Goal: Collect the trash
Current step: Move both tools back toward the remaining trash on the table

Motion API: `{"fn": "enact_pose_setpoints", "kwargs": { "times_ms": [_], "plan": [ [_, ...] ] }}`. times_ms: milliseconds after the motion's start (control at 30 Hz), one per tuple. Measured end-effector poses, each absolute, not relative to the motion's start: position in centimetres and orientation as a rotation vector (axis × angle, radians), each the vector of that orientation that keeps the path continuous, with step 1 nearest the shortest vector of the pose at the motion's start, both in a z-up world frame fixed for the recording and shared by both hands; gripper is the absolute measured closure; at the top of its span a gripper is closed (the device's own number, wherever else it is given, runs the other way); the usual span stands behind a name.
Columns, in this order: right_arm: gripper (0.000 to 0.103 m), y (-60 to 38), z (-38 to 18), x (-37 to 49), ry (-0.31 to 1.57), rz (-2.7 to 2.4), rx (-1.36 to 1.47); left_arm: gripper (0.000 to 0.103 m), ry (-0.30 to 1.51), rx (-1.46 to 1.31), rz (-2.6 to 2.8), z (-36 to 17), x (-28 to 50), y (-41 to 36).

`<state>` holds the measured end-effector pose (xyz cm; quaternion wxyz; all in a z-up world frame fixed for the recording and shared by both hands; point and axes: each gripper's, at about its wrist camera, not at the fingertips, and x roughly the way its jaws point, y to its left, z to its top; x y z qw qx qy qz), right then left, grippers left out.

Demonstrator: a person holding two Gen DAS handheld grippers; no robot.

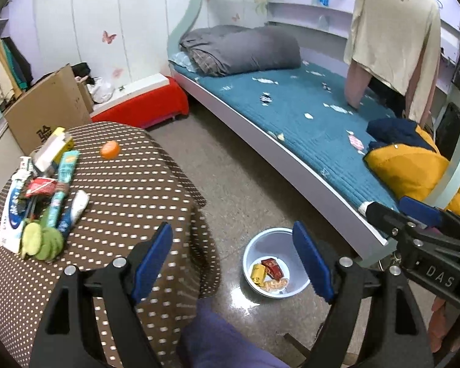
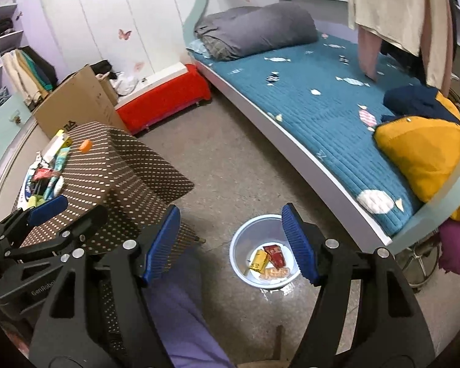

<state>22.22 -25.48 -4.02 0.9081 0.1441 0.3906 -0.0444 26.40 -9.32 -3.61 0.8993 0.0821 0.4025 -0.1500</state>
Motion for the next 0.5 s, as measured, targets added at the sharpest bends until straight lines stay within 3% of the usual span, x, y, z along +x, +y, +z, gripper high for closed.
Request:
{"fn": "enact_pose_setpoints", "kwargs": {
  "times_ms": [200,500],
  "plan": [
    [0.028,-22.3,-3.3,23.2,0.797,-0.022,0.262,0.02,0.813,0.128,-0.243,-2.6,26.1,-5.7],
    [0.027,-16.2,-2.5,25.1,0.801,0.128,0.182,0.02,0.827,0.067,-0.099,-2.6,25.7,1.6]
  ]
}}
